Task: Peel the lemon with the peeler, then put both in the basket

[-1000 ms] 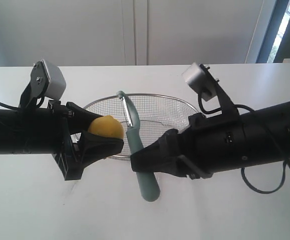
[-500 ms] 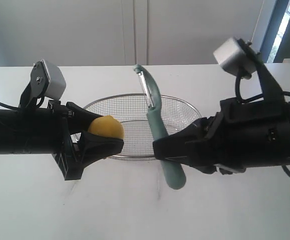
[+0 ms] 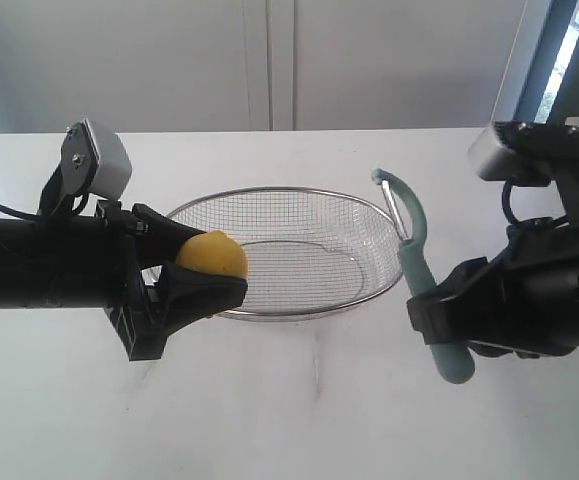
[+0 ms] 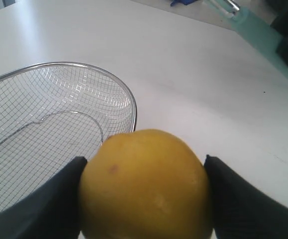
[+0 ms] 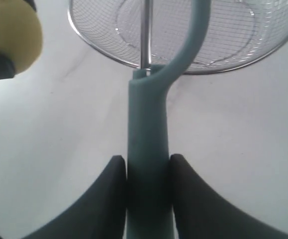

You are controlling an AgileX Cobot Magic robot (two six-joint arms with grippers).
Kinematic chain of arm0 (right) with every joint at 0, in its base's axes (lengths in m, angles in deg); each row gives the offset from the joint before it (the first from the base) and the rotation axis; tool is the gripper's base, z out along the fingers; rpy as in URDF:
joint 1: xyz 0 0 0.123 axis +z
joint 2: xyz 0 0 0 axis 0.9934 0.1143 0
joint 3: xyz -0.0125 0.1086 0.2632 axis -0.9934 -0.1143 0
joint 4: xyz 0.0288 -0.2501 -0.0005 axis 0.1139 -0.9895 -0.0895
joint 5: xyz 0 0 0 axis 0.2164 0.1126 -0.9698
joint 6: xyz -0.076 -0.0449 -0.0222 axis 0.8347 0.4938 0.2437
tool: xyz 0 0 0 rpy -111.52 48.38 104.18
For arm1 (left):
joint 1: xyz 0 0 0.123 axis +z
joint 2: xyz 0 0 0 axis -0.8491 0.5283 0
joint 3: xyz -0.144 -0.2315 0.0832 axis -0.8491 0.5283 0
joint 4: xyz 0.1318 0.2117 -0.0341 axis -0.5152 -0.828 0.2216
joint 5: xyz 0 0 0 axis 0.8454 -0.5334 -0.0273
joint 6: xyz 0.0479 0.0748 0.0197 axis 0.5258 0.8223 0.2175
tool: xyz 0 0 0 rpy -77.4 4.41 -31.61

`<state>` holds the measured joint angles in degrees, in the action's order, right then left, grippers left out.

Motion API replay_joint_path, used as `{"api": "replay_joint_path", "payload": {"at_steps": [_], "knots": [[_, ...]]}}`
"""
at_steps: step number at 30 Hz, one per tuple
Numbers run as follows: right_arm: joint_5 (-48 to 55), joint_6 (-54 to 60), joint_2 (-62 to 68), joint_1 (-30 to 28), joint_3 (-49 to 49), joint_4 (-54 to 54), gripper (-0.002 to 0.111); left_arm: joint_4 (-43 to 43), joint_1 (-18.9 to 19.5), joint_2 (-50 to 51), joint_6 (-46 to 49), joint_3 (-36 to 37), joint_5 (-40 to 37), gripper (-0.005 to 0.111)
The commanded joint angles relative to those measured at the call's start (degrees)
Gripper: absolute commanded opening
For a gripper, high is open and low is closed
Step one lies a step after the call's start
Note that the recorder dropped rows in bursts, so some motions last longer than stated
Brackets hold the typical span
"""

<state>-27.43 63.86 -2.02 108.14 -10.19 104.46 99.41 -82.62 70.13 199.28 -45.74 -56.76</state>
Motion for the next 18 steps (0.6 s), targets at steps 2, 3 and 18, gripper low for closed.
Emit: {"api": "replay_joint_path", "payload": {"at_steps": [2, 3, 18], "knots": [[-3.56, -3.17, 1.90, -0.74, 0.15, -4.28, 0.000, 1.42, -0.22, -0.27, 9.20, -0.29, -1.87, 0.000], [-3.56, -3.17, 2.80, -1.13, 0.15, -4.28, 0.000, 1.42, -0.22, -0.27, 9.20, -0.29, -1.87, 0.000], [-4.39, 18.85, 21.49, -1.84, 0.04, 21.96, 0.000, 1.52, -0.22, -0.27, 9.20, -0.29, -1.88, 0.000]]}}
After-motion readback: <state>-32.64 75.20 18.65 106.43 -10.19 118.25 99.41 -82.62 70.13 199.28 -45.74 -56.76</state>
